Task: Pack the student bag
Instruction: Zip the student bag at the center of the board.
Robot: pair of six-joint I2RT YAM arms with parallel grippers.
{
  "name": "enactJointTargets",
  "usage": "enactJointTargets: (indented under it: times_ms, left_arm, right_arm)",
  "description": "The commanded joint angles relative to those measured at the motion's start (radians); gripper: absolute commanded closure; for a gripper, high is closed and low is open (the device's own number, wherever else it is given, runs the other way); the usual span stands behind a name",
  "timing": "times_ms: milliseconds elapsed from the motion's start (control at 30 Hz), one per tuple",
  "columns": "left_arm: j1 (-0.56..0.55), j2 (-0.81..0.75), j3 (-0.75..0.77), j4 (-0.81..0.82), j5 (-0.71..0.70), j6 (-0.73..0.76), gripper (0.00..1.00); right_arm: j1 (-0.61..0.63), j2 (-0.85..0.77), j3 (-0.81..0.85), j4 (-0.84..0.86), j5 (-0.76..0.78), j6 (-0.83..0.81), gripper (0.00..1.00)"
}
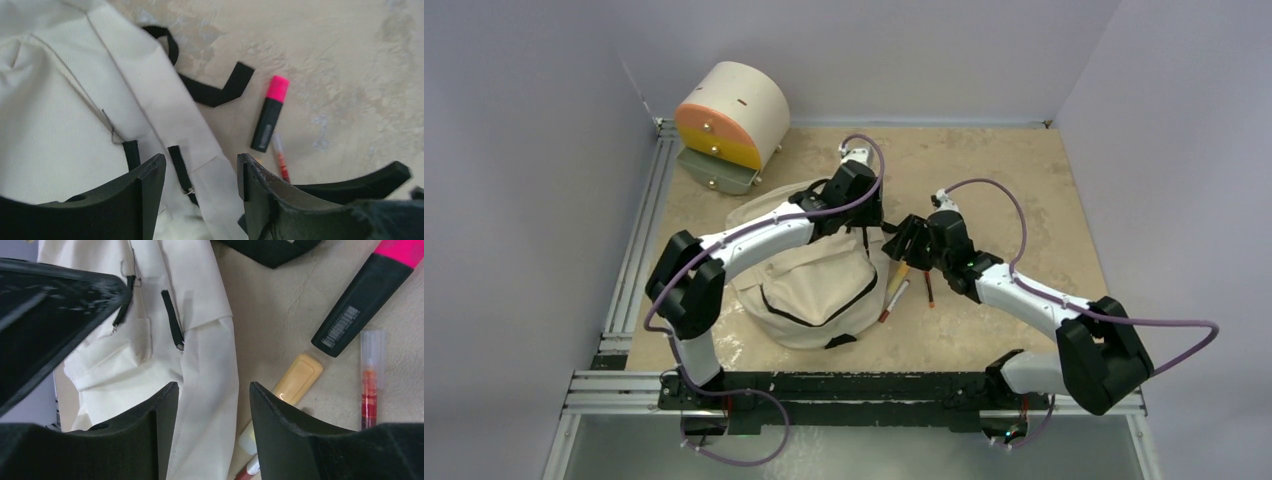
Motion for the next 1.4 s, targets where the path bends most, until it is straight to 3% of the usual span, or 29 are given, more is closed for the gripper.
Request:
enactJointTargets:
  times_ms: [0, 667, 933, 1067, 1367]
  left_arm:
    - [0.003, 0.041, 0.031, -0.041, -0.032, -0.050, 0.46]
    - [0.003, 0.145, -0.005, -0.026, -0.033, -0.061, 0.48]
    - [0.003, 0.209, 0.021, -0.020, -0.027, -0.026, 0.55]
    - [-0.002, 0.238, 0.030, -0.028, -0.027, -0.007, 0.62]
    - [-0.005, 0.228, 0.011, -0.029, -0.024, 0.013, 0.92]
  right_arm:
    - [-0.013, -0.026, -0.030, 0.068, -0.051, 0.011, 0.44]
    - [-0.031, -0.077, -0.087, 0.054, -0.048, 0.003, 0.51]
    - [-0.035, -0.086, -0.083, 0.036, -0.038, -0.010, 0.52]
    - [-0.036, -0.091, -0.089, 0.030, -0.033, -0.014, 0.52]
    - [-0.041, -0.085, -0.093, 0.032, -0.033, -0.017, 0.53]
